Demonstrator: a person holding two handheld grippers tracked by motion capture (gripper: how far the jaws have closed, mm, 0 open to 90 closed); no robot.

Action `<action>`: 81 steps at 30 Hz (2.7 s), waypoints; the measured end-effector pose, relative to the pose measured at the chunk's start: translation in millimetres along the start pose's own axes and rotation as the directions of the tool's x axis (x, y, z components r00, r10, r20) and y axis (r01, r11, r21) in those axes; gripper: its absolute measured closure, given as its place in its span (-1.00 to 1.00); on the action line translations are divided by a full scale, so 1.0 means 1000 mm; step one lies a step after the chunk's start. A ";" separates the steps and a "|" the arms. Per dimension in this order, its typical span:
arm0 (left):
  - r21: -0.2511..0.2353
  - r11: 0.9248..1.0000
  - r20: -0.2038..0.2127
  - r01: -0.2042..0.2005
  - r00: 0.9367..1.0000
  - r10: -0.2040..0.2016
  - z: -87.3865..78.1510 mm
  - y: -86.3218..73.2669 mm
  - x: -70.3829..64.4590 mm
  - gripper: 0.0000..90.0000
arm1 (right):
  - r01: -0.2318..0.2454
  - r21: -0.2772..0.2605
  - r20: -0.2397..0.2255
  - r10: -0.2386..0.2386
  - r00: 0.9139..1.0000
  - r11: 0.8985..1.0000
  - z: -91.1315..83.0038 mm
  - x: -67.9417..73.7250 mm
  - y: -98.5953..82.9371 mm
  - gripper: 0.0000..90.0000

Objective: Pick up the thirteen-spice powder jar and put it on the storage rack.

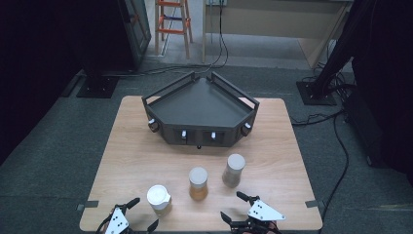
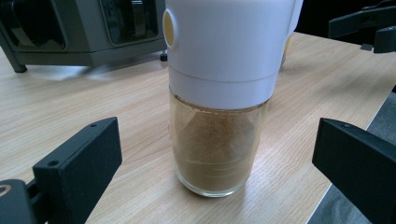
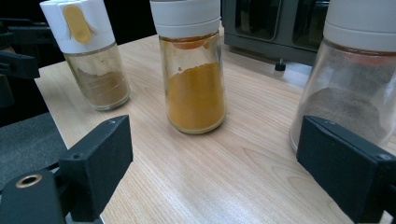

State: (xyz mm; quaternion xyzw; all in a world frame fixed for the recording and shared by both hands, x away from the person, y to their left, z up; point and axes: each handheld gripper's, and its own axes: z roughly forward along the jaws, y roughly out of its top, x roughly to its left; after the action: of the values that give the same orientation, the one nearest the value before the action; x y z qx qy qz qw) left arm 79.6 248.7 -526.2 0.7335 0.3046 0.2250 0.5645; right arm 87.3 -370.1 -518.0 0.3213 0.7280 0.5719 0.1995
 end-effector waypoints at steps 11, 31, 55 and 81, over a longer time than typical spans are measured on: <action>-0.003 1.000 -0.014 0.008 1.000 -0.008 0.001 0.000 -0.001 -0.97 | -0.009 0.003 -0.015 0.009 1.000 1.000 0.001 -0.002 -0.001 -0.77; 0.001 1.000 -0.019 0.013 1.000 -0.013 0.002 0.002 -0.003 -0.97 | -0.014 0.002 -0.007 0.014 1.000 1.000 0.003 0.000 -0.001 -0.77; 0.005 1.000 0.006 0.000 1.000 0.000 0.031 0.015 0.001 -0.97 | -0.013 0.008 -0.016 0.013 1.000 1.000 0.004 -0.001 -0.001 -0.77; 0.030 0.999 0.049 -0.030 0.998 0.029 0.051 0.023 0.010 -0.34 | -0.020 0.007 -0.017 0.020 1.000 1.000 0.003 -0.002 -0.001 -0.77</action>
State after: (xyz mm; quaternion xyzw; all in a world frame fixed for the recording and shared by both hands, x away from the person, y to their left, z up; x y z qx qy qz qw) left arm 125.3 215.9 -517.5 0.7519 0.2832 0.2105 0.5569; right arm 90.0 -369.6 -519.6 0.3242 0.7284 0.5739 0.1866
